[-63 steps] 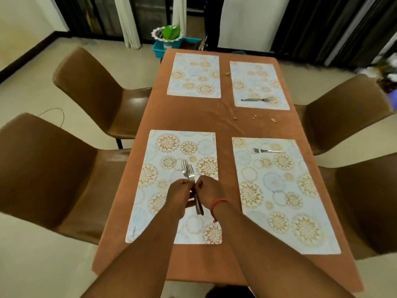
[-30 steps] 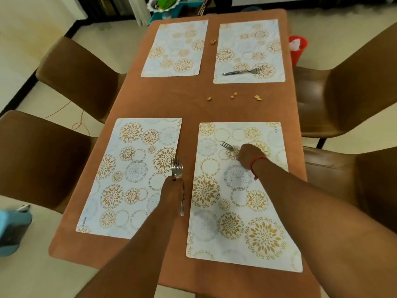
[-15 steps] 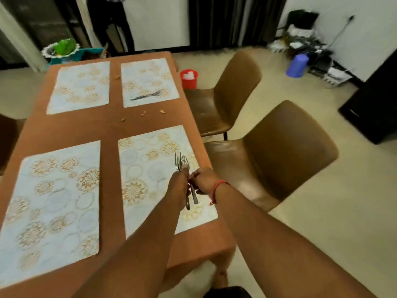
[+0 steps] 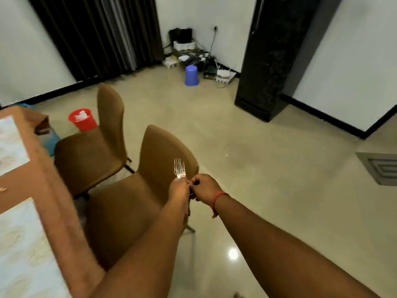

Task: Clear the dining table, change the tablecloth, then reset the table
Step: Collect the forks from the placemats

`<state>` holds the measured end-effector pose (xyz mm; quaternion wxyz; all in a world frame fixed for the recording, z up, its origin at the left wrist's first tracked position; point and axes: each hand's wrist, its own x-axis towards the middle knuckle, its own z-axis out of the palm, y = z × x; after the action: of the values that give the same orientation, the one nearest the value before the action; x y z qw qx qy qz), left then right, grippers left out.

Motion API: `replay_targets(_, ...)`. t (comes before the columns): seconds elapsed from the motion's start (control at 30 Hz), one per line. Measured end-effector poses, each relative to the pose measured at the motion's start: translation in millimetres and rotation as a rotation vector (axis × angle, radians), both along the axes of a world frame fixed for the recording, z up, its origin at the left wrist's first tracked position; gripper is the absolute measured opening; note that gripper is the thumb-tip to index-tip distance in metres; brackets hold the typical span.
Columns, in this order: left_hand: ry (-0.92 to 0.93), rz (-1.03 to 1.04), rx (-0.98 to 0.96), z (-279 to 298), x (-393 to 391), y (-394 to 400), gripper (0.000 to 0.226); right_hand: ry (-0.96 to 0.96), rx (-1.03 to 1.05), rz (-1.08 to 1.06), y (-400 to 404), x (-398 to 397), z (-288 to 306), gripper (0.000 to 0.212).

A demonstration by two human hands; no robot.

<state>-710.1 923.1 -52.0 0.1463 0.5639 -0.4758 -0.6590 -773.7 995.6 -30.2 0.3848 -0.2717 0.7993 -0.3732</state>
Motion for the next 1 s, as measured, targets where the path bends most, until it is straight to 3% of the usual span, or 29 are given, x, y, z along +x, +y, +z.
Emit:
replay_targets(0.2,0.057,-0.14,0.04,12,-181,34,0.021,0.073,0.011,-0.16,42,-199,24,0.01)
replay_targets(0.43,0.023,-0.145,0.002,-7,-311,-40,0.02,0.097,0.037,-0.192,-16,-340,8,0.012)
replay_targets(0.6,-0.008,-0.143,-0.008,-38,-409,-134,0.03,0.118,0.135,-0.132,-94,-435,-4,0.015)
replay_targets(0.73,0.017,-0.158,-0.001,-30,-482,-204,0.031,0.146,0.166,-0.087,-175,-513,3,0.016)
replay_targets(1.0,-0.051,0.012,-0.038,-26,-552,-385,0.033,0.197,0.136,0.157,-378,-622,-9,0.019)
